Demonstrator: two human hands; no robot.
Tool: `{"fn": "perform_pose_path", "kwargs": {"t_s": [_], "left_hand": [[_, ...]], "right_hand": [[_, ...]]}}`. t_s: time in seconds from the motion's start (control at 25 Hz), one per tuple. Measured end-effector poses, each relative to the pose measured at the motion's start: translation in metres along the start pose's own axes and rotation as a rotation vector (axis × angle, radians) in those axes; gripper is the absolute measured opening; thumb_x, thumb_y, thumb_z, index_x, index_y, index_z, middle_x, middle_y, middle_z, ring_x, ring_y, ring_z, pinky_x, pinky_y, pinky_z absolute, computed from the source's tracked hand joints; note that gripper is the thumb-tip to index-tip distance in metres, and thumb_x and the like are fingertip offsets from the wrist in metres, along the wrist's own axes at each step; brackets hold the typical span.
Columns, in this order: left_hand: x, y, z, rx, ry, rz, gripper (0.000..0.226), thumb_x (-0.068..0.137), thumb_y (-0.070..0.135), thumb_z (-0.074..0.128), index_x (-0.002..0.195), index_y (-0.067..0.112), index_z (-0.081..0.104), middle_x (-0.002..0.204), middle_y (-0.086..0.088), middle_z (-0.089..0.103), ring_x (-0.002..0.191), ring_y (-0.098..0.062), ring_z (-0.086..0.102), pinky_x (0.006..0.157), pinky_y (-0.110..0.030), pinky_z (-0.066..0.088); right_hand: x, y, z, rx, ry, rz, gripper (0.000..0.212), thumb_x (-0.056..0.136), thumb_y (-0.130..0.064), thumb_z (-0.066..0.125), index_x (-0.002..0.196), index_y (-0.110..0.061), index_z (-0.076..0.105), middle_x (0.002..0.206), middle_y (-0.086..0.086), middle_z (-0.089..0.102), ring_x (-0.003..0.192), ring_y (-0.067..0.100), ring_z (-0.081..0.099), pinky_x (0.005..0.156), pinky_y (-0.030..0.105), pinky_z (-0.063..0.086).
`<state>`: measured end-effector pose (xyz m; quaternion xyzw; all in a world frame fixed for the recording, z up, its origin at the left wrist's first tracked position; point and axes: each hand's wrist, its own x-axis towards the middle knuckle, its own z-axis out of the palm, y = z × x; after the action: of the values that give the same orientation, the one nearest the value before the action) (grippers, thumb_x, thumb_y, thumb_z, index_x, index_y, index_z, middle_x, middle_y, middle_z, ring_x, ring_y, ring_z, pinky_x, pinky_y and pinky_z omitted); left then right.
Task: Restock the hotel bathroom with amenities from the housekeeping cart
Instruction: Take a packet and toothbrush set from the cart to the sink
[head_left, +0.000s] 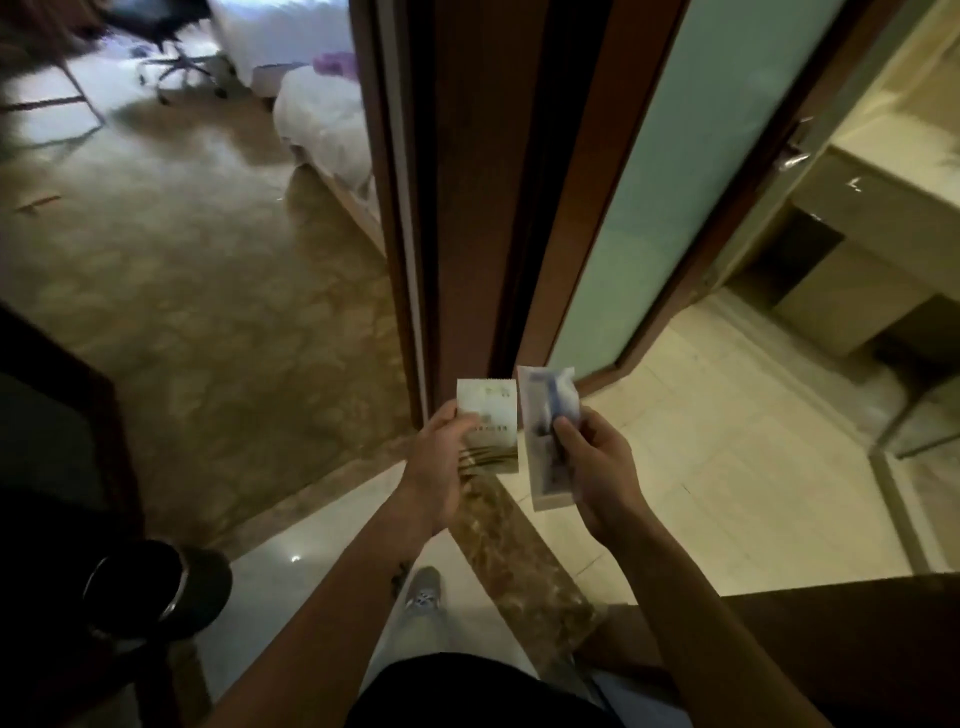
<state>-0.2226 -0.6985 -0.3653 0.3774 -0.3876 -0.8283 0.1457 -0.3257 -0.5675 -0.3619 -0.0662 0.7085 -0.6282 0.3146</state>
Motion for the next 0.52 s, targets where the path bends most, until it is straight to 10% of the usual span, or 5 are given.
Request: {"fn": "perform_pose_path", "kwargs": {"t_s": [0.52], "left_hand": [[0.189, 0.069, 0.136, 0.211, -0.339, -0.259, 0.023, 0.102, 0.01, 0.046, 0.116, 0.012, 0.064, 0.104, -0.014, 0.072, 0.091, -0.028, 0.068, 0.081, -0.044, 0.056]], "right_hand": [[0.13, -0.075, -0.054, 0.259, 0.414, -0.01, 0.029, 0.1, -0.007, 0.046, 0.11, -0.017, 0.071, 0.113, 0.019, 0.069, 0.113, 0.043, 0.061, 0.099, 0.062, 0.049]]}}
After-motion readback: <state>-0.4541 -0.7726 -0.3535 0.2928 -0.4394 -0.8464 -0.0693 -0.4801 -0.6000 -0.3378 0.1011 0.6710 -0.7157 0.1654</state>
